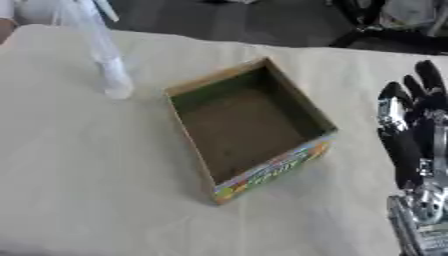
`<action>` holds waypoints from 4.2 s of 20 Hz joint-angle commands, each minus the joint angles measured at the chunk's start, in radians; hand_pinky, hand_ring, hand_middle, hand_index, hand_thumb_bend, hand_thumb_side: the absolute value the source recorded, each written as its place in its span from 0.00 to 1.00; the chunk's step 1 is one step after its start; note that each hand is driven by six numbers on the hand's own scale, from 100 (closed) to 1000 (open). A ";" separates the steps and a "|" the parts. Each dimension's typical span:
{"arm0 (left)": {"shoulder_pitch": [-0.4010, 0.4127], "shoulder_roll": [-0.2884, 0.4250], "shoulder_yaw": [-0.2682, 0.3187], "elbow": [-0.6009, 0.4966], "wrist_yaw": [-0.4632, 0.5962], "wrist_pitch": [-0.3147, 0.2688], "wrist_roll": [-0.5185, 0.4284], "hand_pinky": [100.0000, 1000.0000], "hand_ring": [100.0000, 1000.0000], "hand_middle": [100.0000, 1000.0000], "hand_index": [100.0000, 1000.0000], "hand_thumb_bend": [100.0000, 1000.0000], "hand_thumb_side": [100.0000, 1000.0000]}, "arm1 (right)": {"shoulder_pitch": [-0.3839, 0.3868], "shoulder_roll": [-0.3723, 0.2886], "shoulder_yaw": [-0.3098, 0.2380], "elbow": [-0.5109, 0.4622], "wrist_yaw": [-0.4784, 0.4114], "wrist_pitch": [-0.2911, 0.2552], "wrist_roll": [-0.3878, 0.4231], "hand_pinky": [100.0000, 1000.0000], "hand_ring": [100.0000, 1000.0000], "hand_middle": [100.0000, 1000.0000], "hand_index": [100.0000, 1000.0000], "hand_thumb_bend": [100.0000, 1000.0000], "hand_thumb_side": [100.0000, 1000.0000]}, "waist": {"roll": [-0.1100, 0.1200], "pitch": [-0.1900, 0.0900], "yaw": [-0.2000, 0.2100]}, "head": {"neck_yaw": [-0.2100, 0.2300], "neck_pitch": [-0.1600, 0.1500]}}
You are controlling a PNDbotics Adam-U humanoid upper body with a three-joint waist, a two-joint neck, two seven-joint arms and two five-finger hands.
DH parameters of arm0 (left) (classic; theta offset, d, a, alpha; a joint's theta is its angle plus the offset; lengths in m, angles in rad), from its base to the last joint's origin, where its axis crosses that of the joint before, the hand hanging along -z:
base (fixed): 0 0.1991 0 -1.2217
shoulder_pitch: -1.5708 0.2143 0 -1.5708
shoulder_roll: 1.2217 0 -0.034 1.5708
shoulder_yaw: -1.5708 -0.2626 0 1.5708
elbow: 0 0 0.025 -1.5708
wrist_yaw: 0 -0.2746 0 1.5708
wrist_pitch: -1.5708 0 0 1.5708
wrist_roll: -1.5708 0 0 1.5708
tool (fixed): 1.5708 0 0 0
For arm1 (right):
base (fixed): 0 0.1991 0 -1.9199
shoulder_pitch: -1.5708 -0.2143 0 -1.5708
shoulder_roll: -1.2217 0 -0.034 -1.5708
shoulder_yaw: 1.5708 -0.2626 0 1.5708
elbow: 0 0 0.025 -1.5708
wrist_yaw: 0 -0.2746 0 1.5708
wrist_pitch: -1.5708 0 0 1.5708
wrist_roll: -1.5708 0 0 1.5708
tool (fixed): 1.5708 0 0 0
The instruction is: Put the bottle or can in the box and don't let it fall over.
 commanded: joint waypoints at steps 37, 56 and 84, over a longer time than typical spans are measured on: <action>-0.362 0.339 -0.136 0.482 -0.053 0.216 -0.131 1.00 0.80 0.84 0.81 0.82 0.27 | -0.007 -0.015 0.021 -0.024 -0.052 0.017 0.028 1.00 1.00 1.00 1.00 0.00 0.41 | -0.001 -0.041 -0.077 | 0.007 -0.001; -0.602 0.340 -0.245 0.738 -0.171 0.193 -0.304 1.00 0.81 0.85 0.82 0.83 0.25 | -0.022 -0.025 0.036 -0.024 -0.076 0.024 0.038 1.00 1.00 1.00 1.00 0.00 0.41 | 0.001 -0.036 -0.088 | 0.038 0.010; -0.863 0.258 -0.276 0.944 -0.277 0.108 -0.303 1.00 0.81 0.85 0.80 0.89 0.27 | -0.092 -0.001 0.064 -0.024 -0.085 0.046 0.066 1.00 1.00 1.00 1.00 0.00 0.41 | 0.017 0.039 -0.166 | 0.091 -0.066</action>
